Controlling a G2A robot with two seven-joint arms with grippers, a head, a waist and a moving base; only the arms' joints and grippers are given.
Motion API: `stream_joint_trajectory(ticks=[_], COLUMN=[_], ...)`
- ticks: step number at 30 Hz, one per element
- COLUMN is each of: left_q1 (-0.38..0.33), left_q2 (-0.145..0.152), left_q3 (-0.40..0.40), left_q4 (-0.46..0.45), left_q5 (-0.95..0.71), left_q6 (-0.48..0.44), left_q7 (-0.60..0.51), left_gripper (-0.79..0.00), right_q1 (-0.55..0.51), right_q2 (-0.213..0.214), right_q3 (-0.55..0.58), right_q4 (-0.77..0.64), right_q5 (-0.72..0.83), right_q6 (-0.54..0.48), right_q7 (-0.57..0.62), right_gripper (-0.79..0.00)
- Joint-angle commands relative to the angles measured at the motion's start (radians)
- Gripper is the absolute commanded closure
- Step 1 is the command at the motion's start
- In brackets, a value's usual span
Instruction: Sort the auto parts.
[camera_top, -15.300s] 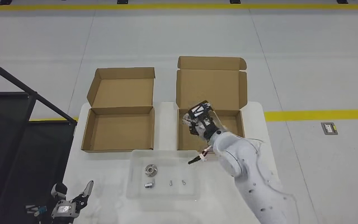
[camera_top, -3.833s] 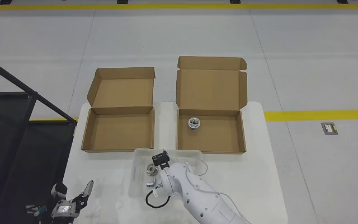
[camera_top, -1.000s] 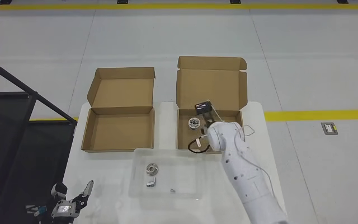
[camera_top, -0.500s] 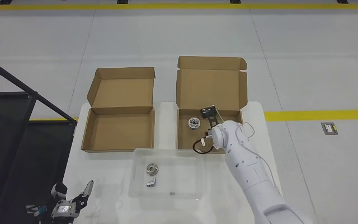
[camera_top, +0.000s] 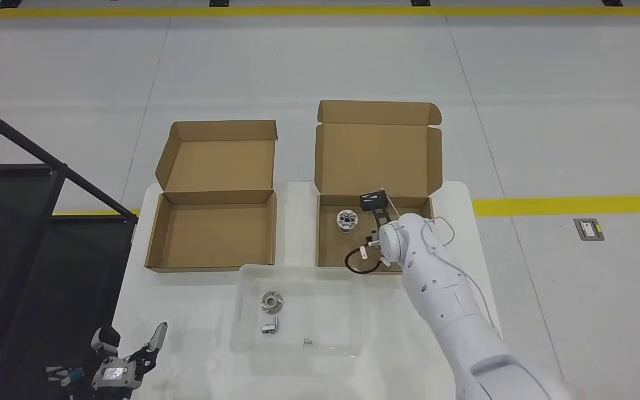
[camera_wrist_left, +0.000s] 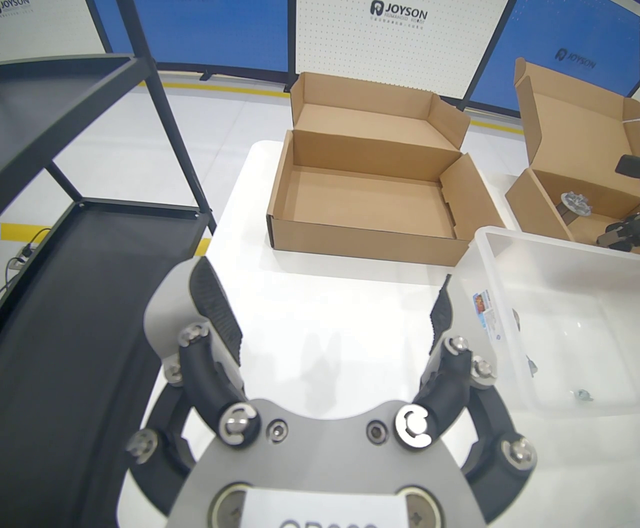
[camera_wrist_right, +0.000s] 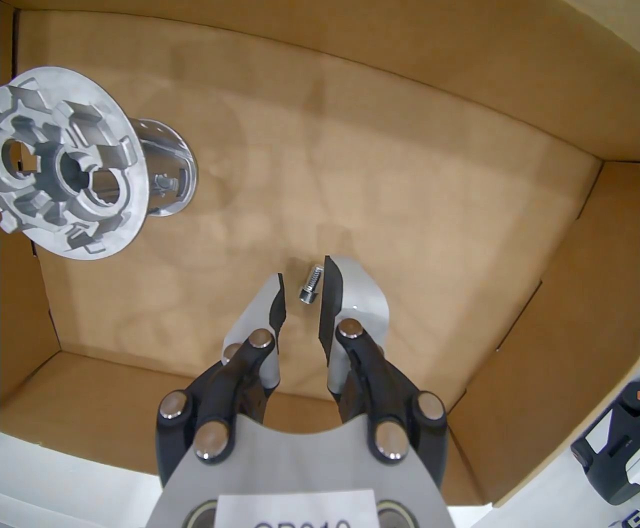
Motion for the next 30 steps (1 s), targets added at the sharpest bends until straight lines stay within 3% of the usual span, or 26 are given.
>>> stream_joint_trajectory(ticks=[1,5,10,18,23,26,30], left_q1=[0.0,0.0,0.0,0.0,0.0,0.0,0.0], left_q2=[0.0,0.0,0.0,0.0,0.0,0.0,0.0], left_q3=[0.0,0.0,0.0,0.0,0.0,0.0,0.0], left_q4=[0.0,0.0,0.0,0.0,0.0,0.0,0.0], left_q5=[0.0,0.0,0.0,0.0,0.0,0.0,0.0], left_q6=[0.0,0.0,0.0,0.0,0.0,0.0,0.0], left_q7=[0.0,0.0,0.0,0.0,0.0,0.0,0.0], left_gripper=[-0.785,-0.785,-0.785,-0.785,-0.785,-0.785,-0.785], right_q1=[-0.001,-0.016,-0.08,-0.331,-0.494,-0.557,-0.604], right_q2=[0.001,0.004,0.018,0.054,0.069,0.075,0.081], right_q3=[0.0,0.0,0.008,0.078,0.1,0.087,0.033], right_q4=[-0.004,-0.046,-0.189,-0.672,-0.971,-1.087,-1.184], right_q5=[0.004,0.007,0.004,0.083,0.161,0.213,0.249], right_q6=[0.002,0.001,-0.045,-0.16,-0.224,-0.273,-0.359], right_q7=[-0.002,-0.001,0.033,0.196,0.293,0.341,0.401], right_gripper=[-0.222,-0.222,-0.277,-0.317,-0.262,-0.222,-0.256])
